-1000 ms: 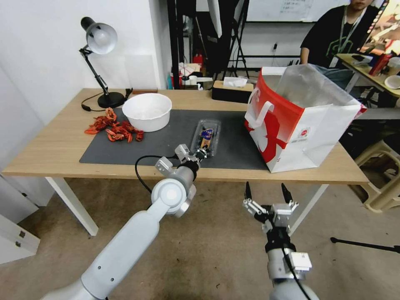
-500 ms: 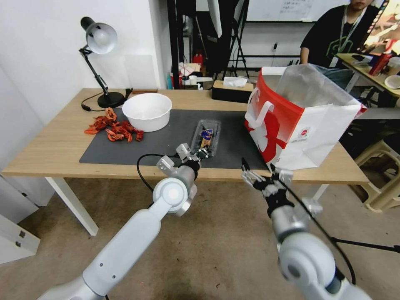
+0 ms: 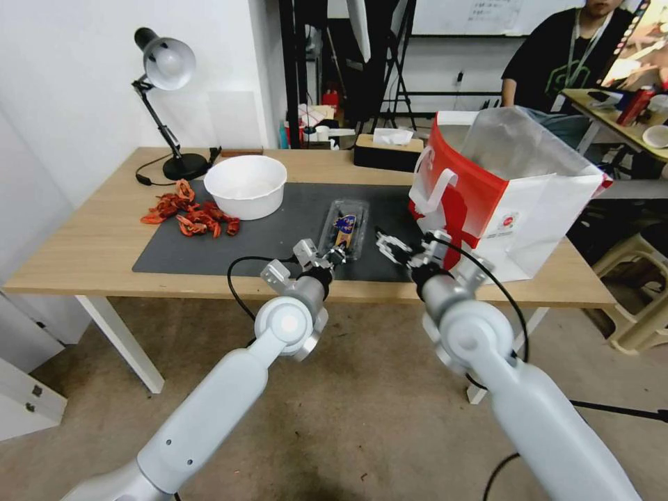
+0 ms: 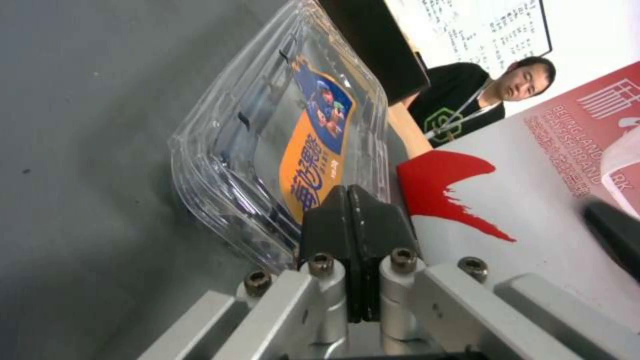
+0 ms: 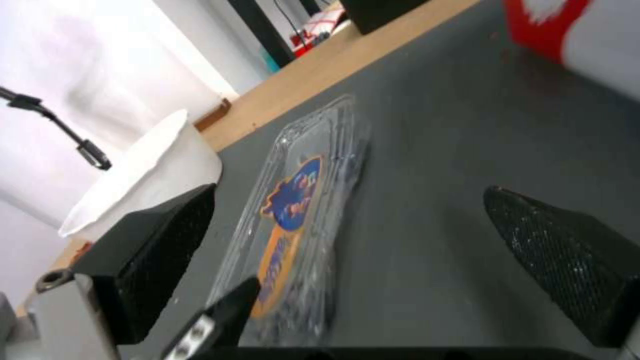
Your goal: Close the takeout container lid, then place the container into the takeout bag.
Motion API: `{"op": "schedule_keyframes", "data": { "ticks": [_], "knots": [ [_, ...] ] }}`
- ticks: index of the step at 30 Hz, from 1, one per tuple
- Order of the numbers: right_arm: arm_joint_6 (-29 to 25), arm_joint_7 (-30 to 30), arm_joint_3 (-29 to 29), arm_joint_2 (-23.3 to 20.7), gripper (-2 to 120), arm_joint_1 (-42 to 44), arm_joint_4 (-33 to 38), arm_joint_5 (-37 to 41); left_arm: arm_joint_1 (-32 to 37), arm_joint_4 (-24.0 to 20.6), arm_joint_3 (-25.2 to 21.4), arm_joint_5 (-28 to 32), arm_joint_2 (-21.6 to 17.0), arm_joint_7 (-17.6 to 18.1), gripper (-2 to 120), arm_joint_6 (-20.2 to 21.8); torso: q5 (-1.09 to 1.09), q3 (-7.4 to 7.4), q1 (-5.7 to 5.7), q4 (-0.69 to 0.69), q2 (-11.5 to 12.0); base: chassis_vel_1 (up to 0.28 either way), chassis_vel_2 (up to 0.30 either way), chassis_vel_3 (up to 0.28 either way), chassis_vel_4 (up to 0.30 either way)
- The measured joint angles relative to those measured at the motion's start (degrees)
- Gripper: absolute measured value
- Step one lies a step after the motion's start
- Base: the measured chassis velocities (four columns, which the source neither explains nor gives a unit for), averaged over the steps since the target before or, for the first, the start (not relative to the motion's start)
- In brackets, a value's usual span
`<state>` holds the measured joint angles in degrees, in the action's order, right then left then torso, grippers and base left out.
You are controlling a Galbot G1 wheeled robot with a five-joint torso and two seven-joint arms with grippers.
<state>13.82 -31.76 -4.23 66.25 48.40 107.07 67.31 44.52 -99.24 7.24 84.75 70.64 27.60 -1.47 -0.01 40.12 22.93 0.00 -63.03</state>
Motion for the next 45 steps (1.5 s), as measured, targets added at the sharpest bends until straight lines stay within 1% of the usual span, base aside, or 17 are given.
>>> {"op": "schedule_keyframes", "data": {
  "ticks": [10,12,13,15,16,19,20,23,24,27,28,31,32,34,36,38,45],
  "knots": [
    [0.08,-0.26,3.24,5.73,98,-5.92,-9.51,-0.13,0.0,0.12,0.01,-0.28,-0.13,-0.02,0,-0.14,0.0,-0.01,0.0,0.0,0.0,0.0,0.0,0.0,0.0],
    [0.08,-0.15,3.69,6.8,91,-6.99,-11.33,-0.35,0.04,0.12,0.01,-0.41,-0.09,-0.03,0,-0.18,0.0,-0.01,0.0,0.0,0.0,0.0,0.0,0.0,0.0],
    [0.08,-0.15,3.69,6.8,91,-6.99,-11.33,-0.35,0.04,0.12,0.01,-0.41,-0.09,-0.03,0,-0.18,0.0,-0.01,0.0,0.0,0.0,0.0,0.0,0.0,0.0],
    [0.12,-0.07,4.05,7.61,81,-7.68,-12.66,-0.54,0.09,0.12,0.01,-0.51,-0.06,-0.03,0,-0.24,0.0,-0.01,-0.01,-0.01,0.0,0.0,0.0,0.0,0.0],
    [0.12,-0.07,4.05,7.61,81,-7.68,-12.66,-0.54,0.09,0.12,0.01,-0.51,-0.06,-0.03,0,-0.24,0.0,-0.01,-0.01,-0.01,0.0,0.0,0.0,0.0,0.0],
    [0.48,-0.09,4.1,8.62,64,-8.25,-14.33,-0.8,0.11,0.12,0.01,-0.55,-0.05,-0.04,0,-0.29,0.01,-0.01,-0.02,0.0,0.0,0.0,0.0,0.0,0.0],
    [0.48,-0.09,4.1,8.62,64,-8.25,-14.33,-0.8,0.11,0.12,0.01,-0.55,-0.05,-0.04,0,-0.29,0.01,-0.01,-0.02,0.0,0.0,0.0,0.0,0.0,0.0],
    [0.63,-0.09,4.06,9.16,50,-8.28,-15.3,-1.21,0.11,0.09,0.02,-0.57,-0.05,-0.06,0,-0.33,0.01,-0.01,-0.02,-0.01,0.0,0.0,0.0,0.0,0.0],
    [0.63,-0.09,4.06,9.16,50,-8.28,-15.3,-1.21,0.11,0.09,0.02,-0.57,-0.05,-0.06,0,-0.33,0.01,-0.01,-0.02,-0.01,0.0,0.0,0.0,0.0,0.0],
    [0.64,0.0,3.94,9.63,35,-8.29,-15.99,-1.61,0.11,0.03,0.02,-0.61,-0.14,-0.06,0,-0.37,0.01,-0.01,-0.01,-0.01,0.0,0.0,0.0,0.0,0.0],
    [0.64,0.0,3.94,9.63,35,-8.29,-15.99,-1.61,0.11,0.03,0.02,-0.61,-0.14,-0.06,0,-0.37,0.01,-0.01,-0.01,-0.01,0.0,0.0,0.0,0.0,0.0],
    [0.64,0.23,3.92,9.97,22,-8.47,-16.58,-1.9,0.11,-0.04,-0.01,-0.71,-0.25,-0.08,0,-0.44,0.01,-0.02,-0.01,0.0,0.0,0.0,0.0,0.0,0.0],
    [0.64,0.23,3.92,9.97,22,-8.47,-16.58,-1.9,0.11,-0.04,-0.01,-0.71,-0.25,-0.08,0,-0.44,0.01,-0.02,-0.01,0.0,0.0,0.0,0.0,0.0,0.0],
    [0.63,0.33,3.92,10.26,11,-8.72,-17.02,-2.03,0.15,-0.06,-0.03,-0.86,-0.34,-0.1,0,-0.47,0.01,-0.02,-0.01,0.0,0.0,0.0,0.0,0.0,0.0],
    [0.62,0.34,3.91,10.4,8,-8.83,-17.21,-2.11,0.18,-0.07,-0.04,-0.97,-0.41,-0.11,0,-0.48,0.01,-0.02,-0.01,0.0,0.0,0.0,0.0,0.0,0.0],
    [0.59,0.36,3.88,10.56,0,-8.88,-17.33,-2.27,0.31,-0.2,-0.12,-1.49,-0.55,-0.15,0,-0.55,0.01,-0.02,-0.01,0.0,0.0,0.0,0.0,0.0,0.0],
    [0.54,0.52,3.74,10.56,0,-8.5,-17.09,-2.79,2.09,-2.54,-0.69,-7.63,-1.95,-2.19,0,-1.31,0.01,-0.02,-0.01,-0.01,0.0,0.0,0.0,0.0,0.0]
  ]
}}
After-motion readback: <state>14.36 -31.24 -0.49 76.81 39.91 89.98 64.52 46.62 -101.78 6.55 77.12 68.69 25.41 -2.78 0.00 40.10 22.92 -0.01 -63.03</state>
